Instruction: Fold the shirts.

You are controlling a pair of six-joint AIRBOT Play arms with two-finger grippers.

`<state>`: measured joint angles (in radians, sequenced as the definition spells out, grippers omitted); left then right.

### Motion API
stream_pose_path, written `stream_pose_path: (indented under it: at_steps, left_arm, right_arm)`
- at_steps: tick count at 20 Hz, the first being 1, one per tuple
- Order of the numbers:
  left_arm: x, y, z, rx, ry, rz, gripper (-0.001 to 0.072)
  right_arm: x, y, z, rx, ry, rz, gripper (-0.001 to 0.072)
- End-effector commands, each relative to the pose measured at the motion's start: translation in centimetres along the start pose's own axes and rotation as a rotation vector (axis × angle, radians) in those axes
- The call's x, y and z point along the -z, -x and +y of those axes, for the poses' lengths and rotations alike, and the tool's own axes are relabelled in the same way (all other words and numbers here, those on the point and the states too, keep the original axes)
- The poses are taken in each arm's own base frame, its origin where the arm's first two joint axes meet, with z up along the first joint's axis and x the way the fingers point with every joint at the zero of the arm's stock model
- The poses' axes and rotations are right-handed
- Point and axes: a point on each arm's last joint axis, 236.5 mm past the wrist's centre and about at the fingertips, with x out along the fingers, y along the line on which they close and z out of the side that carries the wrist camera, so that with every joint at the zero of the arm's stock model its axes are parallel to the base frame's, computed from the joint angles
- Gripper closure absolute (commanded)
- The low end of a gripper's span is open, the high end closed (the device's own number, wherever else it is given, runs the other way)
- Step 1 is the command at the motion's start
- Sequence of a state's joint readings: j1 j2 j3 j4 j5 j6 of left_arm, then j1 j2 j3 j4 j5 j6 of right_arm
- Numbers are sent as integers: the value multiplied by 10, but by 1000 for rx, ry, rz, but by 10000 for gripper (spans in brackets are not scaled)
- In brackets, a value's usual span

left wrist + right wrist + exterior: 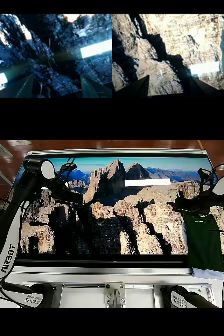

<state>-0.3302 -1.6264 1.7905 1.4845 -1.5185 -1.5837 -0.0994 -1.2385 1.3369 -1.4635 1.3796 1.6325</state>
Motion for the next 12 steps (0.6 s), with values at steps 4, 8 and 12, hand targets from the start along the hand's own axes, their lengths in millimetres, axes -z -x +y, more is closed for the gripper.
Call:
stream_pose_path:
  at_steps: [4, 8, 12]
  left_arm:
    - [4, -11, 0, -7, 2, 30, 3]
    - [4, -14, 1, -8, -2, 35, 3]
    - [4, -14, 1, -8, -2, 35, 3]
  right_arm:
    - [6, -3, 5, -16, 12, 33, 91]
    - [6, -3, 5, -16, 12, 33, 90]
    - [6, -3, 5, -16, 12, 33, 91]
